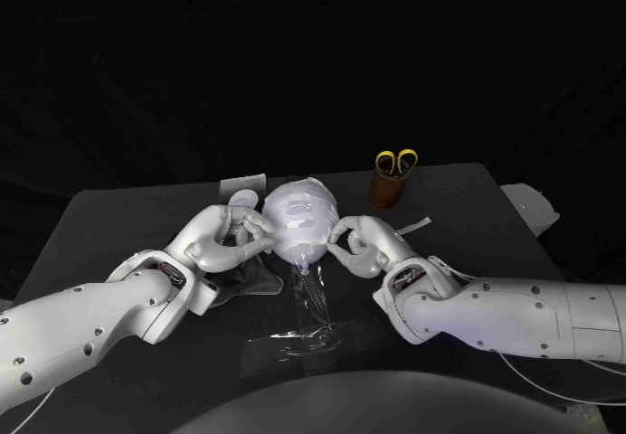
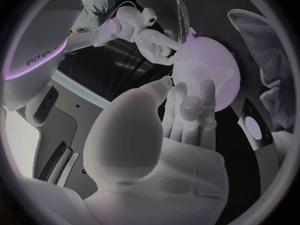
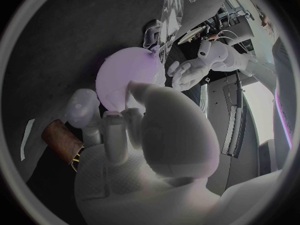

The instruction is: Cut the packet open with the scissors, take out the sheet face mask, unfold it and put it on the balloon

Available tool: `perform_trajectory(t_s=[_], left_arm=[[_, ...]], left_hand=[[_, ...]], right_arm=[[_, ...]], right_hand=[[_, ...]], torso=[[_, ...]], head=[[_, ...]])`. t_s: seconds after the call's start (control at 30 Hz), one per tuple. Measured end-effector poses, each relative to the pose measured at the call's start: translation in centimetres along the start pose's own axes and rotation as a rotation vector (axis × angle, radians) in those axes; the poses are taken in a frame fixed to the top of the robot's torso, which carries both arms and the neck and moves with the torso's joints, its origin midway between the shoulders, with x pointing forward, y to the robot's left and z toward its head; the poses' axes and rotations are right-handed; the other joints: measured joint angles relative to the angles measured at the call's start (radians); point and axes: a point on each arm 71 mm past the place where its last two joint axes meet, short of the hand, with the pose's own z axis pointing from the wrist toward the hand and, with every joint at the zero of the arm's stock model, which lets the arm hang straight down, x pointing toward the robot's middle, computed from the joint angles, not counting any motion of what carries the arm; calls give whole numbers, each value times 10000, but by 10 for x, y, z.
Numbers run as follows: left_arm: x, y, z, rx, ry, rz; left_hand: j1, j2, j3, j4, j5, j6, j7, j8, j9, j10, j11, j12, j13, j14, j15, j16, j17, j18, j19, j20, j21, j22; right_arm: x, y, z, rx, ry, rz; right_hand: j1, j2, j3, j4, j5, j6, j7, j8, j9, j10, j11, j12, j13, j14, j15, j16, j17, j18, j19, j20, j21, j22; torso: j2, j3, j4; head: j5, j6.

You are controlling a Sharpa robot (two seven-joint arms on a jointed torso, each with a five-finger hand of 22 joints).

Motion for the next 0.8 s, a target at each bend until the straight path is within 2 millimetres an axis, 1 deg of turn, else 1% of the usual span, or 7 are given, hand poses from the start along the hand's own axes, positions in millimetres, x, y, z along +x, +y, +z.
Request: perform_trajectory(t_s=[0.47, 0.5, 0.57, 0.63, 0.7, 0.73, 0.8], left_arm=[[-1, 1, -1, -70, -31, -33], [-1, 1, -1, -74, -33, -34], [-1, 1, -1, -84, -38, -34], [-1, 1, -1, -91, -42, -35], [-2, 1, -1, -95, -44, -37], [-2, 1, -1, -97, -45, -38], [-2, 2, -1, -101, -46, -41]], left_hand=[[0, 0, 0, 0, 0, 1, -1, 0, 0, 0, 0, -1, -1, 0, 0, -1, -3, -10, 0, 0, -1, -2], [0, 0, 0, 0, 0, 1, 0, 0, 0, 0, 0, -1, -1, 0, 0, -1, -3, -67, 0, 0, -1, -1], [0, 0, 0, 0, 0, 1, -1, 0, 0, 0, 0, -1, 2, 0, 0, -1, -4, -68, 0, 0, -1, -2], [0, 0, 0, 0, 0, 1, -1, 0, 0, 0, 0, -1, 8, 0, 0, -1, -4, -70, 0, 0, -1, -3], [0, 0, 0, 0, 0, 1, -1, 0, 0, 0, 0, -1, 8, 0, 0, -1, -4, -70, 0, 0, -1, -2], [0, 0, 0, 0, 0, 1, -1, 0, 0, 0, 0, -1, 8, 0, 0, -1, -5, -59, 0, 0, -1, -2], [0, 0, 0, 0, 0, 1, -1, 0, 0, 0, 0, -1, 8, 0, 0, -1, -5, 18, 0, 0, -2, 2]], right_arm=[[-4, -1, -3, -86, -27, -10], [-5, -1, -3, -81, -29, -12], [-5, -2, -4, -70, -33, -14], [-6, -2, -4, -61, -37, -18], [-6, -2, -4, -61, -36, -15], [-6, -2, -4, -64, -34, -12], [-6, -2, -4, -74, -29, -2]], right_hand=[[-423, -26, 506, -370, 28, 66, 46, 34, -73, 69, -70, 428, 13, -34, -106, 73, -7, -68, 324, -74, 586, 4], [-447, -26, 506, -371, 28, 66, 46, 34, -74, 69, -70, 428, 13, -34, -106, 73, -7, -68, 325, -74, 589, 4], [-473, -27, 536, -401, 28, 67, 46, 35, -83, 69, -70, 428, 12, -34, -106, 72, -9, -69, 325, -74, 550, 3], [-657, -210, 646, -512, 28, 62, 31, 147, -165, 69, -70, 11, 10, -34, -106, 72, -9, -71, 253, -120, 237, 2], [-781, -335, 641, -622, 91, -74, -38, 117, -235, -3, -23, -365, 8, -35, -106, 71, -8, -71, 117, -50, 19, 0], [-890, -443, 582, -667, 323, -239, 51, -60, -321, -139, 63, -541, 7, -15, -78, 50, -8, -71, 59, 8, -105, -1], [-1205, -760, 224, -684, 925, -449, 232, -507, -591, -317, 241, -756, 4, -20, 102, -5, -8, -71, -47, 113, -263, -4]], torso=[[1, 0, 0], [1, 0, 0], [0, -1, -1], [-1, -1, -5], [-2, -1, -6], [-2, 0, -6], [-2, 0, -5]], head=[[-37, 0], [-37, 0], [-38, 0], [-38, 0], [-38, 0], [-38, 0], [-42, 0]])
